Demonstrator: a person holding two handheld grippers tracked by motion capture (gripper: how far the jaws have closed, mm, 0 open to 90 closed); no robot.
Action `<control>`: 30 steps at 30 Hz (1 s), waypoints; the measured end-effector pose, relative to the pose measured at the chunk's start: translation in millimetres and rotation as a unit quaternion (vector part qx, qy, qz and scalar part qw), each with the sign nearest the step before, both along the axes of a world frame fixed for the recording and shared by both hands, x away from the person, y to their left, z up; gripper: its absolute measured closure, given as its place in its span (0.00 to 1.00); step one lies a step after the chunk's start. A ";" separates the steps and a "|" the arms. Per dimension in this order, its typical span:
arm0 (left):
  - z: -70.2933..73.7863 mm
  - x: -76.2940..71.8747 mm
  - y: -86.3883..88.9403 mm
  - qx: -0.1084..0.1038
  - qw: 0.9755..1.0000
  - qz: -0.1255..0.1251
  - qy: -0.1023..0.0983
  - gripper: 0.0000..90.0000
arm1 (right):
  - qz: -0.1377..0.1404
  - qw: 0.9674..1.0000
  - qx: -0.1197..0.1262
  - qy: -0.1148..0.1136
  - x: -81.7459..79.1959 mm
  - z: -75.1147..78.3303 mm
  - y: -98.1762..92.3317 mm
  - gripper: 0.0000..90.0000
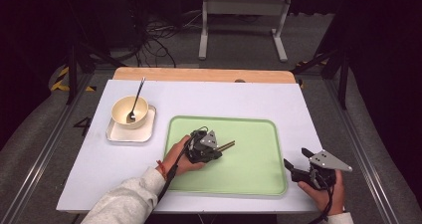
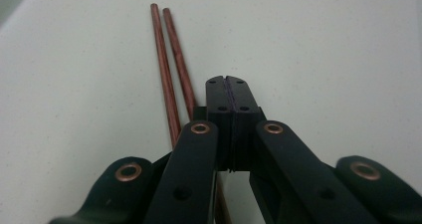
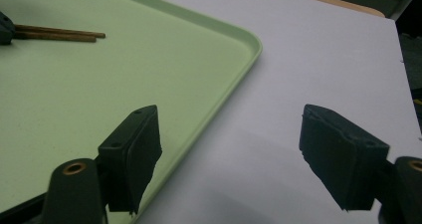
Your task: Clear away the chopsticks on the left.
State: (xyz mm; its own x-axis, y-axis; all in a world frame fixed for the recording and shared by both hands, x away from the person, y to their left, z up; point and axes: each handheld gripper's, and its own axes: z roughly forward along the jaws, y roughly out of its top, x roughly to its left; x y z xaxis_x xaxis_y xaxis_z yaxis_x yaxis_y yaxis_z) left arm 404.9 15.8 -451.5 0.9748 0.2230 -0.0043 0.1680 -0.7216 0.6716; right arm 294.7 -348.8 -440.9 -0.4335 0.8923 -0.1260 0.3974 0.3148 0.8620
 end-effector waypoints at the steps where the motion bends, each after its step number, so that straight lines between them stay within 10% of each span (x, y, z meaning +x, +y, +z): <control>1: -0.2 2.2 1.3 -0.002 1.000 0.005 0.000 1.00 | -0.001 1.000 0.000 0.000 -0.2 -0.1 -0.1 0.27; 30: 1.0 26.0 68.0 0.003 0.994 0.112 0.013 1.00 | 0.000 1.000 -0.005 0.005 -0.4 -1.3 0.9 0.27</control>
